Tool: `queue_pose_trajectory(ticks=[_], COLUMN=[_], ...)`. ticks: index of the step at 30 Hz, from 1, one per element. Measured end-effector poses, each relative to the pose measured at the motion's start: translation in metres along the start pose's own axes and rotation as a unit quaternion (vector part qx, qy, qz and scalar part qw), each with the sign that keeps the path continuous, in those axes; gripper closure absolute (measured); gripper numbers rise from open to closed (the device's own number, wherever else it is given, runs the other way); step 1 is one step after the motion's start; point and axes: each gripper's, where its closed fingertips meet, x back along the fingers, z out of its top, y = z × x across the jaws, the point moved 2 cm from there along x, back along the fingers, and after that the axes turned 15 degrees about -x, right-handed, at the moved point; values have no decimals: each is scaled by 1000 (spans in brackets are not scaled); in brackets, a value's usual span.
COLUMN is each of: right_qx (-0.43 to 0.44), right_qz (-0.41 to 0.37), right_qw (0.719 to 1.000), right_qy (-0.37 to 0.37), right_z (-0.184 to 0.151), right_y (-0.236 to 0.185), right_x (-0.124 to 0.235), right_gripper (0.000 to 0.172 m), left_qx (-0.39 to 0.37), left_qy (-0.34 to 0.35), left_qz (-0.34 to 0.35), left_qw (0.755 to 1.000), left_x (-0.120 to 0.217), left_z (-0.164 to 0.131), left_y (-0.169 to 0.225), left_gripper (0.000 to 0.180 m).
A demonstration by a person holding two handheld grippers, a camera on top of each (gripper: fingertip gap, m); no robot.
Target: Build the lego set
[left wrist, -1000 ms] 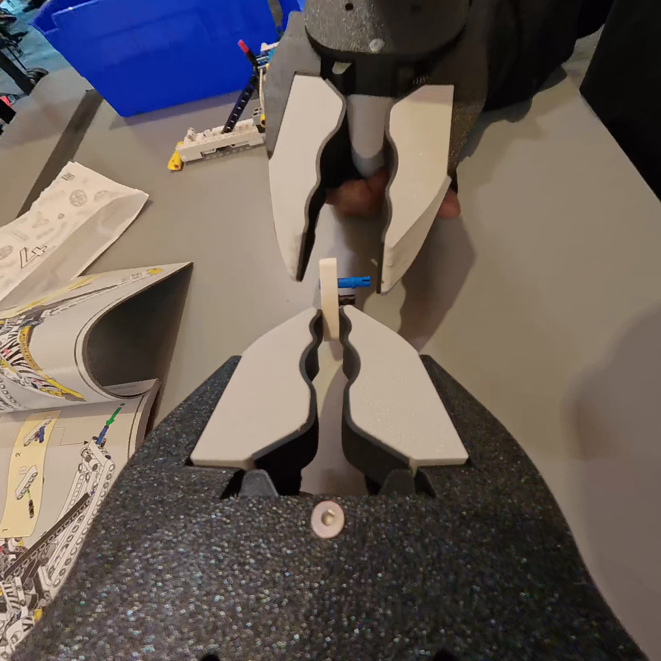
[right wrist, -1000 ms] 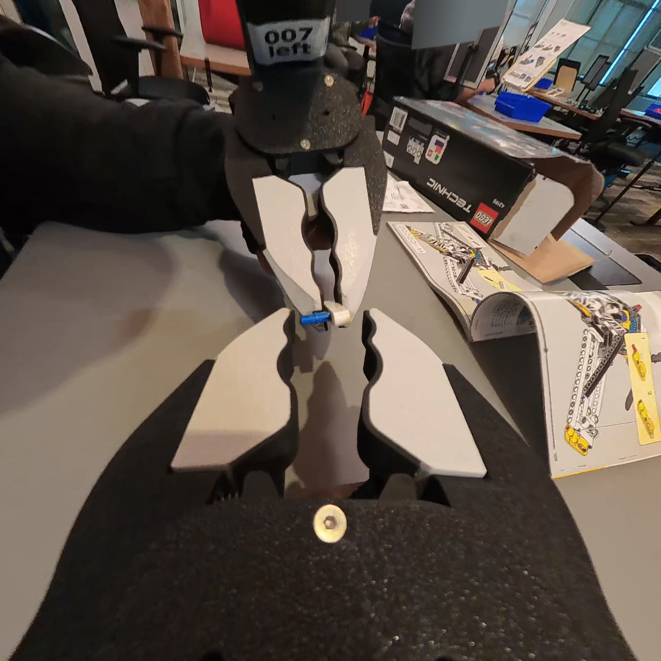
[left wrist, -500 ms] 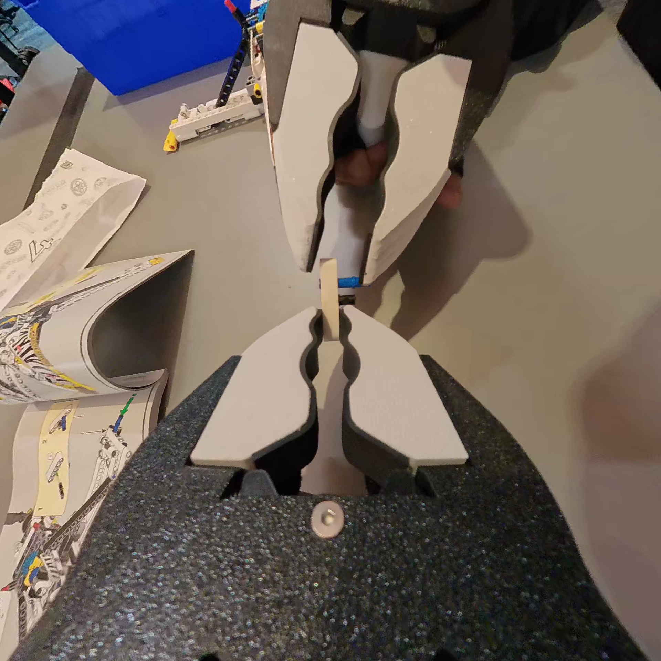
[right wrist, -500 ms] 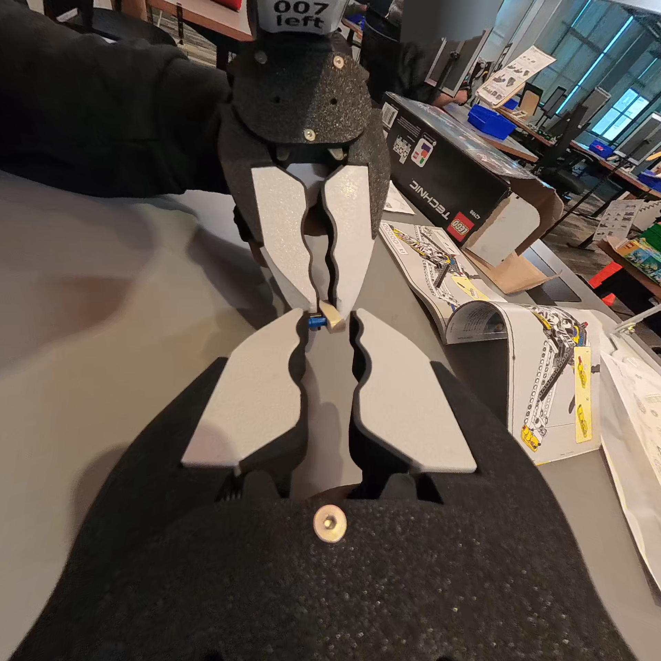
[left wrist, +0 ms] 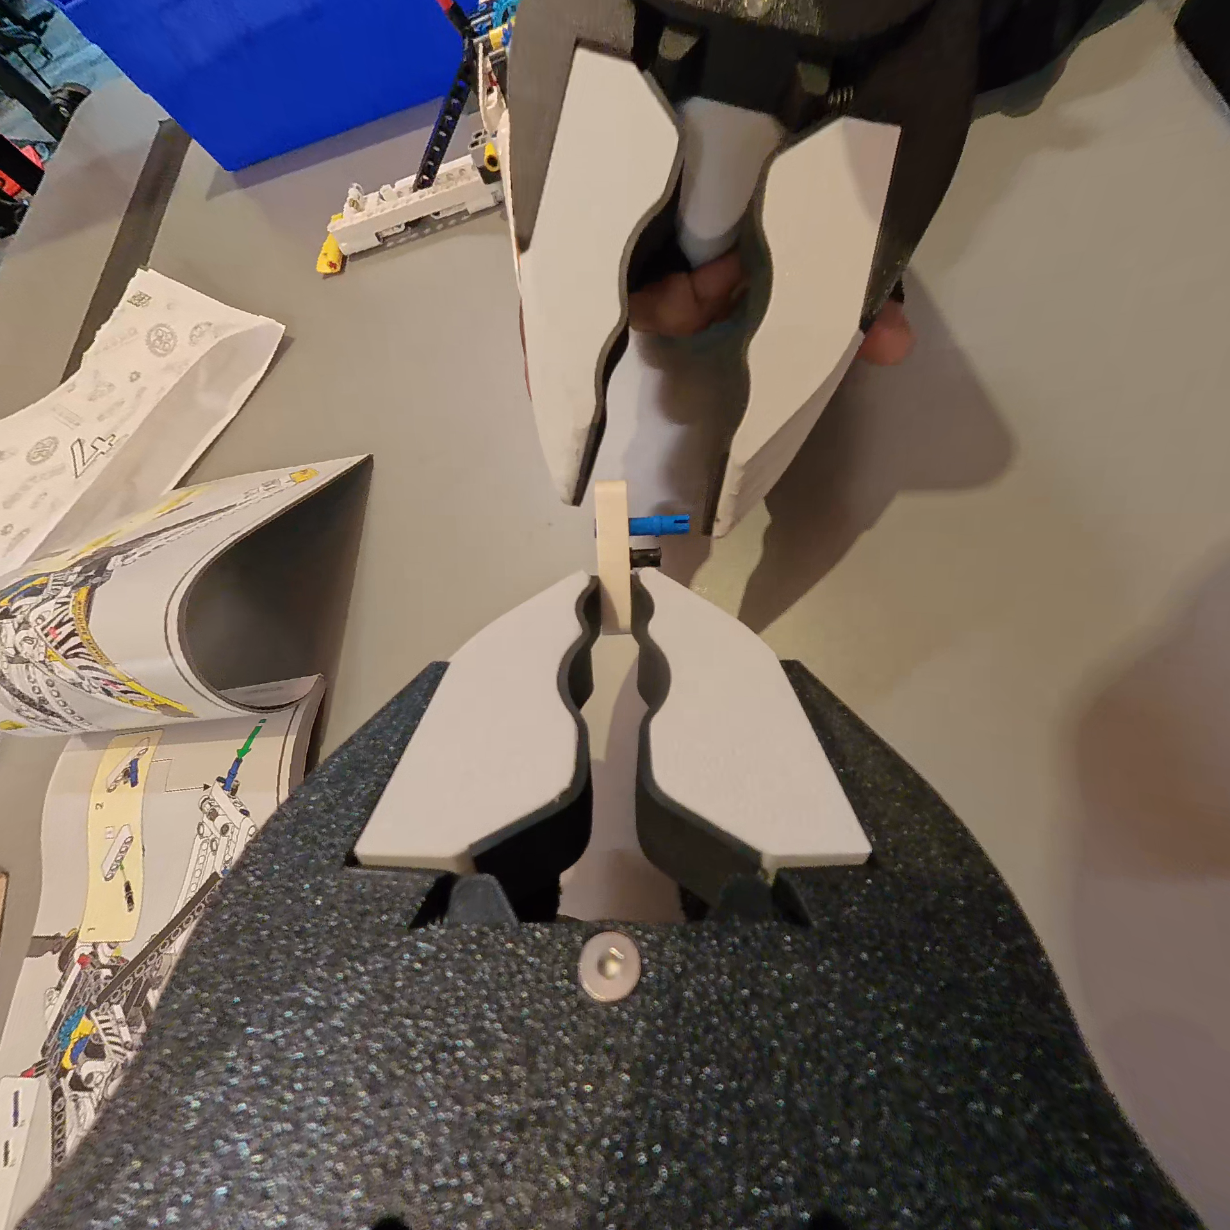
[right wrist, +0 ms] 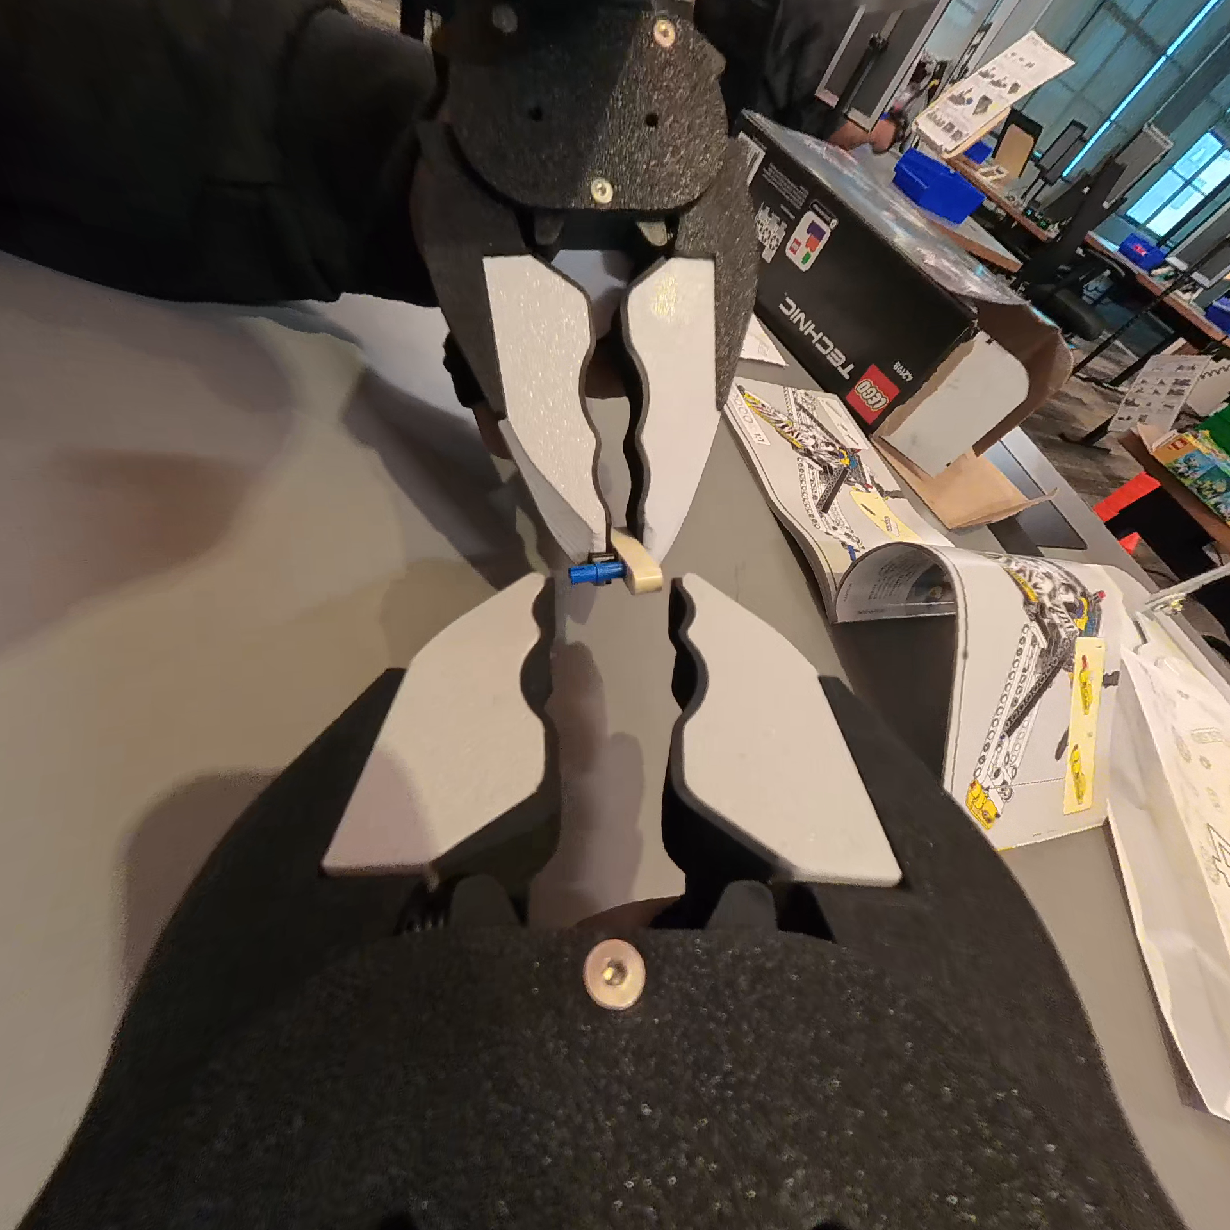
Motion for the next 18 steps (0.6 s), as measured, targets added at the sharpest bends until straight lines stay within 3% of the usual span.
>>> queue_pose_trajectory(ticks=[18], right_qx=[-5], right_qz=[3], right_qw=[1000], right_qy=[-21], right_z=[-7], right_y=[-1], right_x=[-3], right_gripper=[146], left_qx=[-9], left_qy=[-14], left_qz=[-9], left_qw=[1000], left_x=[-6], left_z=[-4], left_y=[5], left_gripper=[173])
